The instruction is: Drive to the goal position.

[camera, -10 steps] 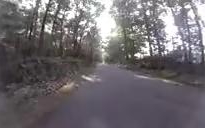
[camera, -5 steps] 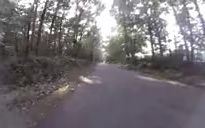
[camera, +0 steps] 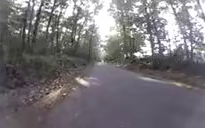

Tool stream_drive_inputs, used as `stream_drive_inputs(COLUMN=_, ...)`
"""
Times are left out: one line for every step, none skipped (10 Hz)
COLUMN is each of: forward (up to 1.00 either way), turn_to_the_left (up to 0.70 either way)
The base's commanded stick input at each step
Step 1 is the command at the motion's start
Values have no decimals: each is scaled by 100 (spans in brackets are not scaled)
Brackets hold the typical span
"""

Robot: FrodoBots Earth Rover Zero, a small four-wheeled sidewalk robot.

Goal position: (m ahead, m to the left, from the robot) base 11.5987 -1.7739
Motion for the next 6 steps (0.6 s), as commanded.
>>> stream_drive_inputs(forward=70, turn_to_the_left=-1)
stream_drive_inputs(forward=70, turn_to_the_left=-1)
stream_drive_inputs(forward=70, turn_to_the_left=-1)
stream_drive_inputs(forward=70, turn_to_the_left=-1)
stream_drive_inputs(forward=70, turn_to_the_left=-1)
stream_drive_inputs(forward=70, turn_to_the_left=-1)
